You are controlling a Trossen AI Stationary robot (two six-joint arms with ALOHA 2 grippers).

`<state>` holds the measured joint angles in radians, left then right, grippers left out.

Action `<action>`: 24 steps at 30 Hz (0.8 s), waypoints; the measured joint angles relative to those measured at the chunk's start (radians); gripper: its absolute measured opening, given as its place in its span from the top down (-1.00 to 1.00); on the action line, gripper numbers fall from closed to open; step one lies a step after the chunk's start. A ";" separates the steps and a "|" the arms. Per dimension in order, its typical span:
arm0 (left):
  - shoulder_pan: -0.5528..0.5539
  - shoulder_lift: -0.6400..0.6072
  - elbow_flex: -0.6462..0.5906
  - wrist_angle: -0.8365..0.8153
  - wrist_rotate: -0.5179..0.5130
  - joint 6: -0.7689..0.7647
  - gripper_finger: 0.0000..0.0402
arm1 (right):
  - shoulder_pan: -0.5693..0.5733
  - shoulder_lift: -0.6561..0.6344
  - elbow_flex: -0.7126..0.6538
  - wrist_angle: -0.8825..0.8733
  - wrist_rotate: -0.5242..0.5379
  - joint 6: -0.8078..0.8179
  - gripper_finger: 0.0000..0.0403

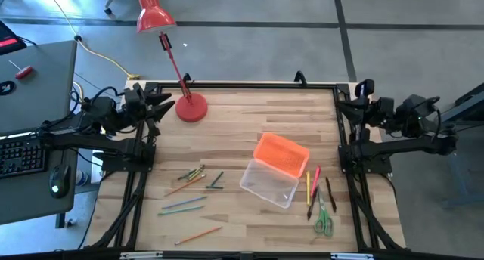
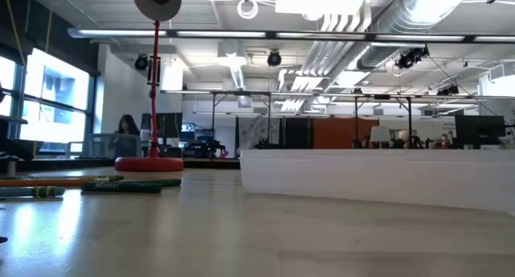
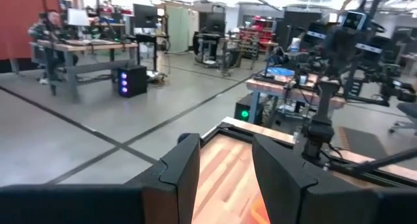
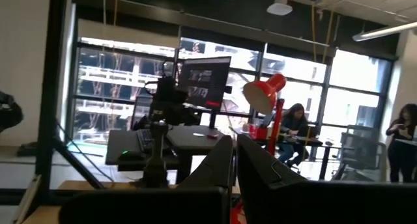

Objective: Pick & place school supplies into a supply box
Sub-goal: Put the top left green crayon into the supply box

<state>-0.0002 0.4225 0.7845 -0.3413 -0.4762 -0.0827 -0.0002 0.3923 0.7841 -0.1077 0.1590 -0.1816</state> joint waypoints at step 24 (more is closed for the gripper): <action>0.000 0.147 0.000 -0.005 0.034 -0.108 0.14 | 0.000 0.006 0.000 0.030 0.020 -0.056 1.00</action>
<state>-0.0005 0.5693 0.7843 -0.3466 -0.4421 -0.1909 -0.0002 0.3985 0.7841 -0.0780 0.1789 -0.2377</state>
